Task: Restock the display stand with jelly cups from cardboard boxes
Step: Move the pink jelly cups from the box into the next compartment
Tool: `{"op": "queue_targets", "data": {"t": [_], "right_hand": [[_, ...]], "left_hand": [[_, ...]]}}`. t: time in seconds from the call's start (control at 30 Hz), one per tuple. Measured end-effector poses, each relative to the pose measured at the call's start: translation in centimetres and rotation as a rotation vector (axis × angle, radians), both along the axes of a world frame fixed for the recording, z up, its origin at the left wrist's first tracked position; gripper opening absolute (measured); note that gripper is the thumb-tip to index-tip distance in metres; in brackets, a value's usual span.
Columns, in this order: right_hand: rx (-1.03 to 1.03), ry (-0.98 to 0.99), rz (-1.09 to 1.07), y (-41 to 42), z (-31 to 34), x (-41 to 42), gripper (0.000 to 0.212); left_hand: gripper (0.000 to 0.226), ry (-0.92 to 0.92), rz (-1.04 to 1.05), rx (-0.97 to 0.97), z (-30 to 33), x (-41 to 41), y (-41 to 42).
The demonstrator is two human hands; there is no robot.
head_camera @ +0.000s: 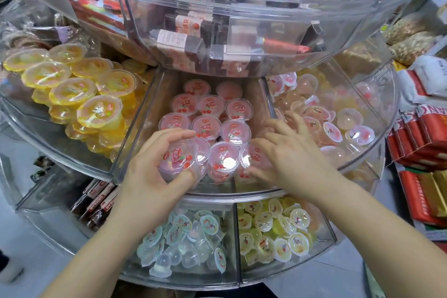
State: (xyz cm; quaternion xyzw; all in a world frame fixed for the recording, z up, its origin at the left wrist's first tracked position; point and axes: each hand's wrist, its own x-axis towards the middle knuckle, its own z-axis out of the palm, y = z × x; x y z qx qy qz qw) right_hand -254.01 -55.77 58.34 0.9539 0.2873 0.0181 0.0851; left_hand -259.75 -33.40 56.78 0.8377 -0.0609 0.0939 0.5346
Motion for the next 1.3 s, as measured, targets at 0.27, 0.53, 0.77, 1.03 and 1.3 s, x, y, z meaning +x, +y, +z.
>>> {"op": "queue_targets", "data": {"t": [0.27, 0.53, 0.77, 1.03, 1.3], "right_hand": [[0.083, 0.201, 0.051, -0.5, 0.3, 0.2, 0.052], [0.145, 0.040, 0.061, -0.3, -0.3, 0.4, 0.035], [0.448, -0.067, 0.075, -0.9, 0.9, 0.3, 0.041], [0.630, 0.327, 0.132, 5.9, 1.1, 0.2, 0.058], [0.947, 0.399, 0.019, 11.1, 0.1, 4.1, 0.051]], "left_hand": [[0.043, 0.003, 0.007, -0.011, -0.2, 0.2, 0.4], [0.044, 0.029, 0.030, -0.001, -0.2, 0.2, 0.4], [0.045, -0.038, 0.056, -0.038, 0.1, 0.2, 1.3], [0.058, -0.142, 0.121, 0.094, 1.2, 2.9, 2.6], [0.058, -0.144, 0.129, 0.045, 1.5, 4.1, 2.4]]}}
